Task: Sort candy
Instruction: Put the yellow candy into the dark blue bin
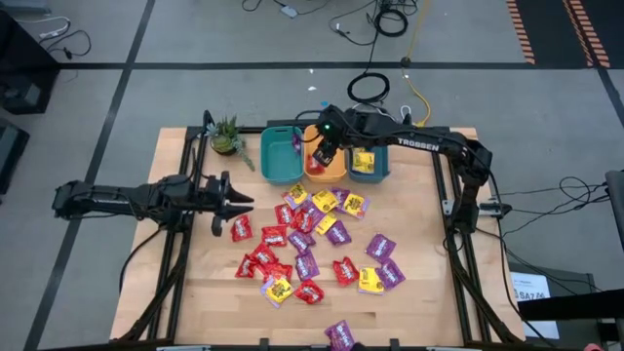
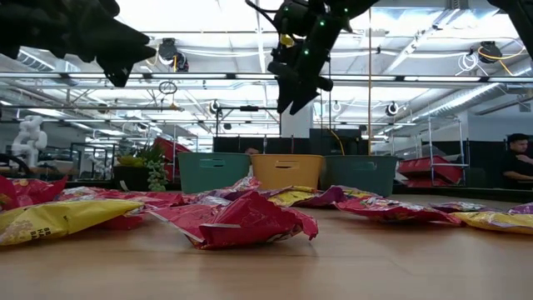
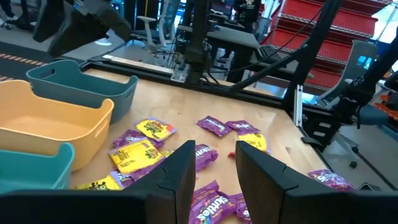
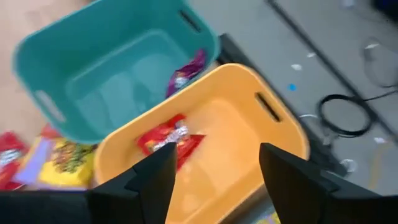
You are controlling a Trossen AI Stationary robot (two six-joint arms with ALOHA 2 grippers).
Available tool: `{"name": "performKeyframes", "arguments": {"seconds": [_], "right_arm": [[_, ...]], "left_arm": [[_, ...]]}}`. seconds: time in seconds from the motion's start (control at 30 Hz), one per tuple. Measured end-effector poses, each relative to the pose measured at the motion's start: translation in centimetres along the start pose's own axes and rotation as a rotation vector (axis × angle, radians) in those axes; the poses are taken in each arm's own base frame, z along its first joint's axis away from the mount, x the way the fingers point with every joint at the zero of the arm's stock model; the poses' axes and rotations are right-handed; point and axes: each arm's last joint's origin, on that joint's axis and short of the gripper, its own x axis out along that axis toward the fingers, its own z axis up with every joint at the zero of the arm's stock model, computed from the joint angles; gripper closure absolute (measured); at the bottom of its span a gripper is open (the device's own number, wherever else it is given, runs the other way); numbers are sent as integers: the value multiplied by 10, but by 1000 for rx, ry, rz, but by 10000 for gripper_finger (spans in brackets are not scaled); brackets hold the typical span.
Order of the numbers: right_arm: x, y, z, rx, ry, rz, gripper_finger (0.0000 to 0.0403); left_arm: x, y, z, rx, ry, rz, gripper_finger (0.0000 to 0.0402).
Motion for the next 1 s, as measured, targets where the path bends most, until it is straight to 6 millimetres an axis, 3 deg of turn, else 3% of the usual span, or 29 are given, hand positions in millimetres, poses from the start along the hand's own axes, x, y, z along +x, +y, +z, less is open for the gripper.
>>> {"name": "performKeyframes", "arguments": {"seconds": [0.23, 0.43, 0.73, 0.9, 1.0], "right_arm": [[-22, 0, -10, 9, 93, 20, 190], [-60, 12, -27, 10, 108, 49, 190], [-101, 32, -105, 170, 13, 126, 190], [-98, 44, -145, 263, -129, 242, 190], [-79, 53, -170, 199, -165, 265, 190]], "left_arm": [[0, 0, 0, 0, 3, -1, 278], [0, -1, -1, -1, 8, -8, 278], [0, -1, -1, -2, 12, -18, 278], [0, -2, -1, -2, 16, -38, 278], [0, -2, -1, -2, 16, -38, 278]]}}
